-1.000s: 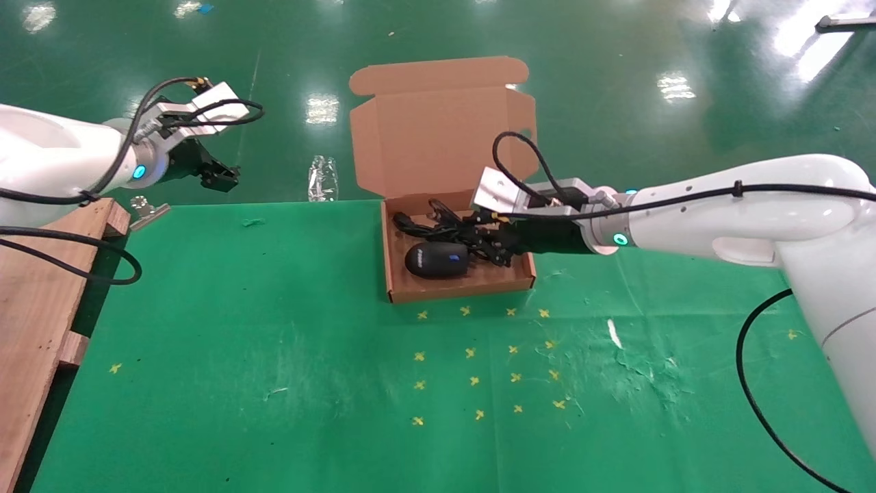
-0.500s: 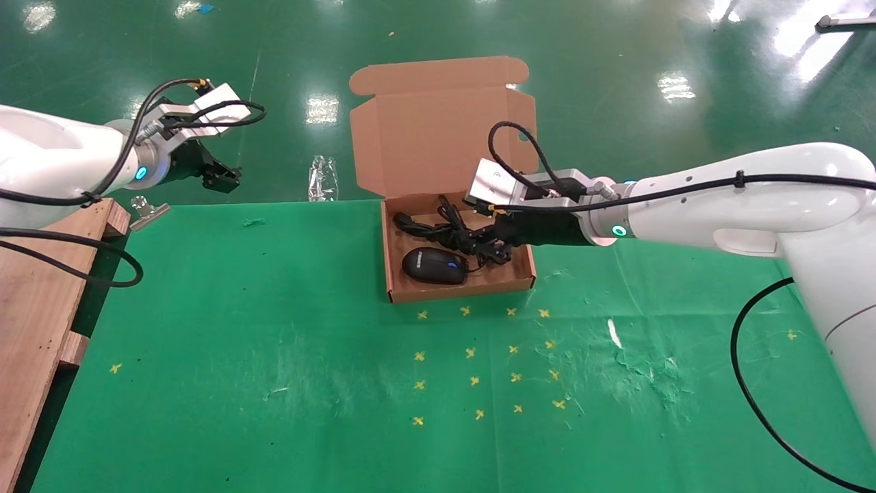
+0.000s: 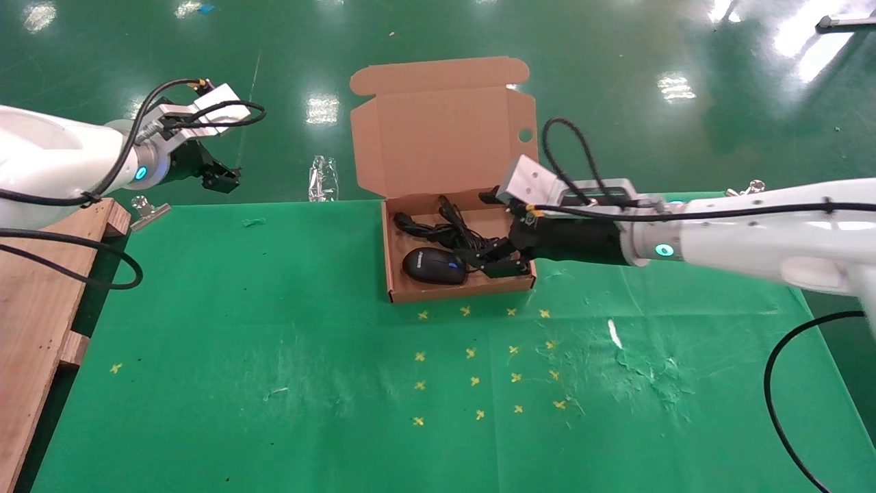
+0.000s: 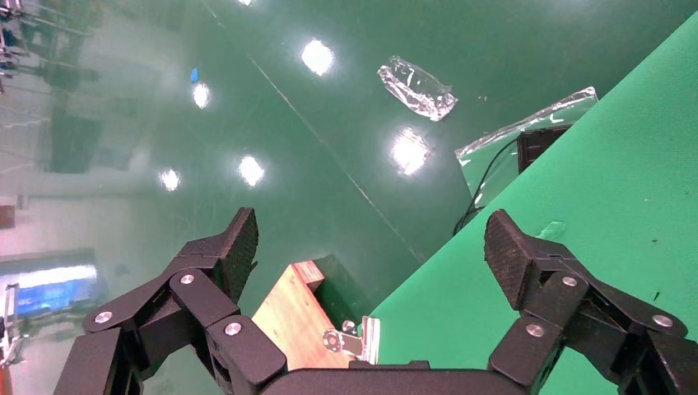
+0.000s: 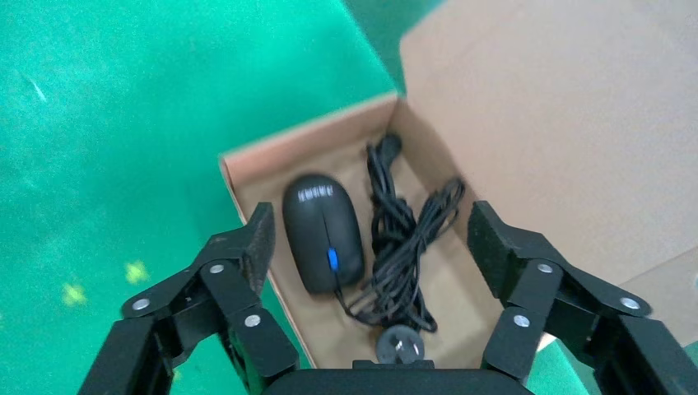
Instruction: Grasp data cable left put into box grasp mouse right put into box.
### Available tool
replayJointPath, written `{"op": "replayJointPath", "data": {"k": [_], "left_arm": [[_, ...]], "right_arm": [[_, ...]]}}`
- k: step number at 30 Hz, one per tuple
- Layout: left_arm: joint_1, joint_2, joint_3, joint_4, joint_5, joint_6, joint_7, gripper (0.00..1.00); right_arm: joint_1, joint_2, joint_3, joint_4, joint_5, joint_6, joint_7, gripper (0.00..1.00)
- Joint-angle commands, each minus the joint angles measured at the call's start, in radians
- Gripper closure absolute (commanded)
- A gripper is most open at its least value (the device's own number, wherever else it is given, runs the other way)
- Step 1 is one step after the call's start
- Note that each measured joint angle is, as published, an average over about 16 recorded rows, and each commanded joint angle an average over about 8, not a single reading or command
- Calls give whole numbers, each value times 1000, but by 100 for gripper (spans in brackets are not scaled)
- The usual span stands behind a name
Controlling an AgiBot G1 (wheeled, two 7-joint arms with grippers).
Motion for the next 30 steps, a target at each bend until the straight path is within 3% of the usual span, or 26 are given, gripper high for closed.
{"op": "replayJointPath", "data": {"k": [1,23,30], "left_arm": [[0,0,0,0,0,0,0,0],[0,0,-1,0,-1,1,1,0],[40,-29,-57,-31,-111,51,64,0]], "right_arm": [[-16,22,11,24,33,-18,8,0],[-194,265,133,282,398,-210,90,0],[-250,341,172,365,514,-271,116,0]]}}
